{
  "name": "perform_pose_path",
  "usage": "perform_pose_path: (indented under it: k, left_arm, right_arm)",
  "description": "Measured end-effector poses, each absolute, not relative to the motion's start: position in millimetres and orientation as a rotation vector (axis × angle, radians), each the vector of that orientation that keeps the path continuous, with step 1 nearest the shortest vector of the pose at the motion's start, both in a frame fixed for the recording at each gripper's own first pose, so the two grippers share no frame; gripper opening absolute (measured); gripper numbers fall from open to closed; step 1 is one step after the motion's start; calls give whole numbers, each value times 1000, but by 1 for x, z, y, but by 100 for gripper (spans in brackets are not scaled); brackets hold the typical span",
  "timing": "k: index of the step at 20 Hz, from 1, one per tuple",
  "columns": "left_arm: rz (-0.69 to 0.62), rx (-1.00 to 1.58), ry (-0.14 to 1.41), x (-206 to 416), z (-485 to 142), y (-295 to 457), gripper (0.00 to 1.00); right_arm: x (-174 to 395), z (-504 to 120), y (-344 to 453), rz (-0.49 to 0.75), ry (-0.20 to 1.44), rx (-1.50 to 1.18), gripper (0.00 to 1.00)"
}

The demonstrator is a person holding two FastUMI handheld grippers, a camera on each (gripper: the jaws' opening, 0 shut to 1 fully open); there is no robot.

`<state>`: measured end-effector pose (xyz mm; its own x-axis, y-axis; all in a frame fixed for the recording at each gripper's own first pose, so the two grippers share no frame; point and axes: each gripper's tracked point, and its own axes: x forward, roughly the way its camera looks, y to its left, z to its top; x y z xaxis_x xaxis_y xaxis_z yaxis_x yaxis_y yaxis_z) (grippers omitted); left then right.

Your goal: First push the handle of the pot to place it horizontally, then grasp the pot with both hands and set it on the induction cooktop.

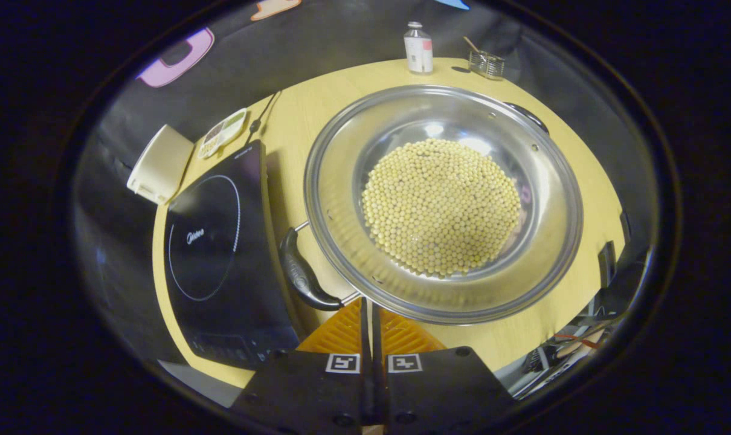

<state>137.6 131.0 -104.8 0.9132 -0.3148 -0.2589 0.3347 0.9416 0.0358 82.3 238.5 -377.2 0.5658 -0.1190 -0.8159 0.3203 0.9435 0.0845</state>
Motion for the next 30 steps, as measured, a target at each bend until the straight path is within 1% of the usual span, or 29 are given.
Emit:
perform_pose_path:
  k: [3, 4, 5, 6, 8, 9, 10, 15, 18, 22, 23, 24, 25, 26, 27, 28, 29, 30]
  left_arm:
    - [-367, 82, 257, 141, -107, 131, 96]
    - [-379, 83, 257, 142, -109, 130, 96]
    - [-390, 84, 258, 143, -110, 129, 96]
    - [-401, 83, 260, 144, -111, 128, 96]
    - [-419, 78, 265, 146, -113, 126, 96]
    - [-427, 77, 265, 147, -113, 125, 96]
    - [-431, 76, 264, 148, -115, 125, 96]
    - [-461, 40, 297, 148, -124, 119, 96]
    - [-489, 17, 327, 147, -132, 113, 96]
    - [-527, 8, 367, 142, -143, 99, 95]
    - [-537, 6, 376, 140, -144, 95, 96]
    - [-547, 1, 388, 139, -147, 89, 96]
    - [-553, -6, 399, 137, -150, 84, 96]
    - [-562, -15, 417, 134, -153, 79, 96]
    - [-568, -27, 444, 131, -158, 72, 96]
    - [-572, -37, 468, 128, -163, 67, 96]
    - [-572, -52, 494, 126, -168, 59, 96]
    - [-572, -64, 512, 124, -171, 53, 96]
  right_arm:
    - [99, -375, 253, -272, 913, 267, 3]
    - [105, -373, 256, -275, 904, 272, 0]
    - [109, -375, 260, -281, 898, 277, 0]
    - [113, -373, 262, -287, 892, 284, 3]
    - [123, -372, 266, -293, 883, 290, 3]
    - [125, -374, 266, -295, 885, 287, 0]
    - [125, -374, 267, -294, 888, 281, 3]
    - [109, -369, 264, -263, 904, 250, 3]
    - [93, -353, 257, -239, 893, 245, 3]
    - [71, -335, 236, -197, 887, 247, 8]
    - [64, -329, 227, -193, 881, 244, 19]
    - [58, -323, 218, -188, 882, 239, 26]
    - [51, -316, 205, -192, 884, 226, 42]
    - [51, -310, 193, -191, 884, 217, 44]
    - [41, -305, 182, -192, 883, 215, 58]
    - [38, -300, 173, -188, 881, 222, 63]
    - [44, -294, 161, -180, 878, 230, 72]
    - [44, -286, 150, -172, 875, 235, 78]
